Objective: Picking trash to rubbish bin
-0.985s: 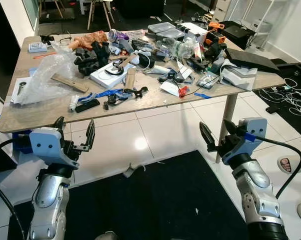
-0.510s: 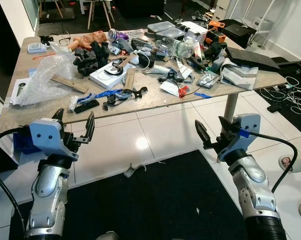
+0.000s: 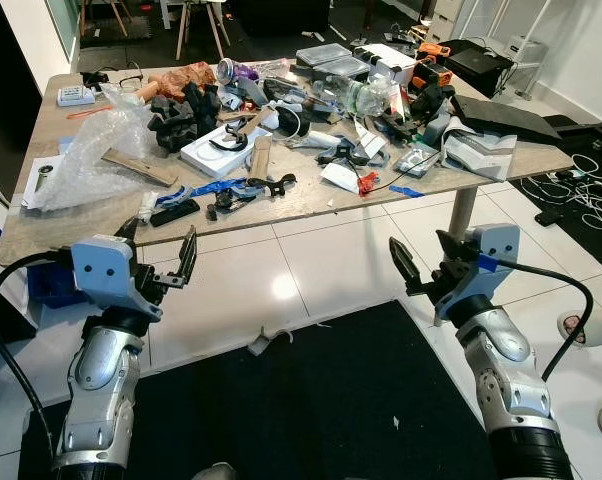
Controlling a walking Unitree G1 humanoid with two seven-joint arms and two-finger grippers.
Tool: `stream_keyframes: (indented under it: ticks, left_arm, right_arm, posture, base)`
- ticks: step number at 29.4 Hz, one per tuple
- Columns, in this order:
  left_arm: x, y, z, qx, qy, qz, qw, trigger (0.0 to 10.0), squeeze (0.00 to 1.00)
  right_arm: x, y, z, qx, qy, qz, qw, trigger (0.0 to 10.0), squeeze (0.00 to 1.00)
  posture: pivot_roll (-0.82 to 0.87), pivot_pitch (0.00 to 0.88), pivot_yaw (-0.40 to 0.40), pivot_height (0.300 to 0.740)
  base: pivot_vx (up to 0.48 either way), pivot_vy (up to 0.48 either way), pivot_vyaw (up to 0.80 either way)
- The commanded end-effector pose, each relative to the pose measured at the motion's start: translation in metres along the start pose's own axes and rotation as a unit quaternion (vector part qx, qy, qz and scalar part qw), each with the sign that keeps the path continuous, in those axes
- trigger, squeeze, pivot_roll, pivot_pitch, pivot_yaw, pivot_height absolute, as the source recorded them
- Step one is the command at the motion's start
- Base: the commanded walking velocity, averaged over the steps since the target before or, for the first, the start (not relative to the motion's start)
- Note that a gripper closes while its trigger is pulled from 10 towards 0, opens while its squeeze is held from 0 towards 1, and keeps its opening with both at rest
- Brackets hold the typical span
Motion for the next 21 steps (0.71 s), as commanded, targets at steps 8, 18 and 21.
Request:
stream_keyframes:
  ticks: [8,18,21]
  left_arm:
    - [0.005,-0.001,-0.008,0.02,-0.032,0.007,0.999,10.0,0.0]
    - [0.022,0.012,-0.049,0.136,-0.193,-0.013,0.972,10.0,0.0]
    - [0.011,0.013,-0.048,0.124,-0.15,-0.041,0.98,10.0,0.0]
  right_arm:
    - [-0.005,0.004,-0.006,0.012,0.002,-0.009,1.0,10.0,0.0]
    - [-0.01,0.004,-0.003,0.009,0.007,-0.014,1.0,10.0,0.0]
    - [-0.011,0.005,-0.003,0.009,0.009,-0.016,1.0,10.0,0.0]
  posture:
    - [0.01,0.0,0.005,0.74]
    - [0.01,0.0,0.006,0.74]
    - [0.0,0.0,0.008,0.74]
  base:
    - [0.0,0.0,-0.1]
    - [0.0,0.0,0.0]
    - [0.0,0.0,0.0]
Point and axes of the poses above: a point about 5 cm out from each wrist's last joint towards the gripper, its own y axis pointing back from the gripper into the wrist, its own z axis along the axis of the wrist's last joint, x = y × z, the point moved 4 cm from there along -y, pointing out of the wrist towards the gripper, and after that the axes turned 11 degrees about -y, right-handed, at the moved point
